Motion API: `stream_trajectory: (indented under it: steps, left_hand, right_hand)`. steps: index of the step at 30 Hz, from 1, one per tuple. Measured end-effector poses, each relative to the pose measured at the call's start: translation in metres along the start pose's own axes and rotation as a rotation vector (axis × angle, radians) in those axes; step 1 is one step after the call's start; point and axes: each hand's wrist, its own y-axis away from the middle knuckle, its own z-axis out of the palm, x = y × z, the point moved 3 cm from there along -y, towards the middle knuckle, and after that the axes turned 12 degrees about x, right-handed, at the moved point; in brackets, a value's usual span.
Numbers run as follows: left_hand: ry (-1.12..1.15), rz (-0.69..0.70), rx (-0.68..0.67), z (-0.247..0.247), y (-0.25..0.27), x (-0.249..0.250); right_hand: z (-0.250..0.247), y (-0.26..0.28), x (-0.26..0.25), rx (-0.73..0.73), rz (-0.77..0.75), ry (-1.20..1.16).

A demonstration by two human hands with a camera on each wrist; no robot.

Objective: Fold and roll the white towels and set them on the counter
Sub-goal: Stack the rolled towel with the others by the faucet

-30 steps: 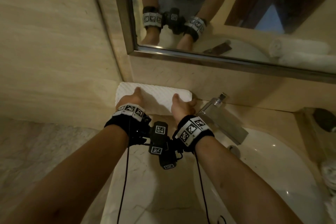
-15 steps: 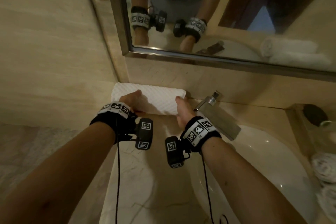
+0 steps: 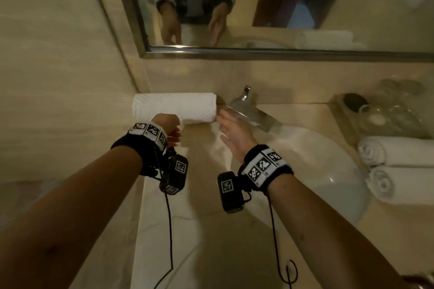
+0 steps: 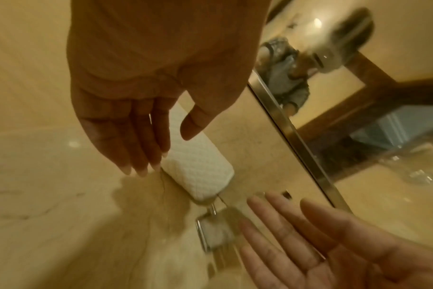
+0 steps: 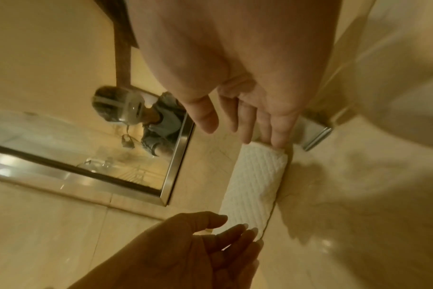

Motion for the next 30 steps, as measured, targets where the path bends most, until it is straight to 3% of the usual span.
stream_trajectory:
  steps: [8,13,17,21,24,30]
  left_hand:
    - [-0.248,0.083,-0.247,0.094,0.075,-0.029]
    - [-0.259,0.133,-0.287,0.169,0.12,-0.024]
    - [-0.203,0.12,-0.307,0.256,0.163,-0.02]
    - [-0.15,0.047,-0.394,0.346,0.2,-0.027]
    - [-0.111,-0.021,-0.436,0.403,0.221,-0.031]
    - [-0.145,-0.071,-0.409,0.471,0.236,-0.037]
  right_hand:
    - [-0.116,0.046,0.019,0.26,0.042,-0.181]
    - [-0.211,0.045,0.027,0.391,0.063,-0.255]
    - [-0.314,0.04,0.04,0.47,0.088,-0.248]
    - [-0.423,0.025,0.043,0.642,0.143,-0.205]
    - [-0.498,0.013,0.044,0.775,0.141,0.011]
    - [-0.592,0.001,0.058,1.069,0.22,0.277]
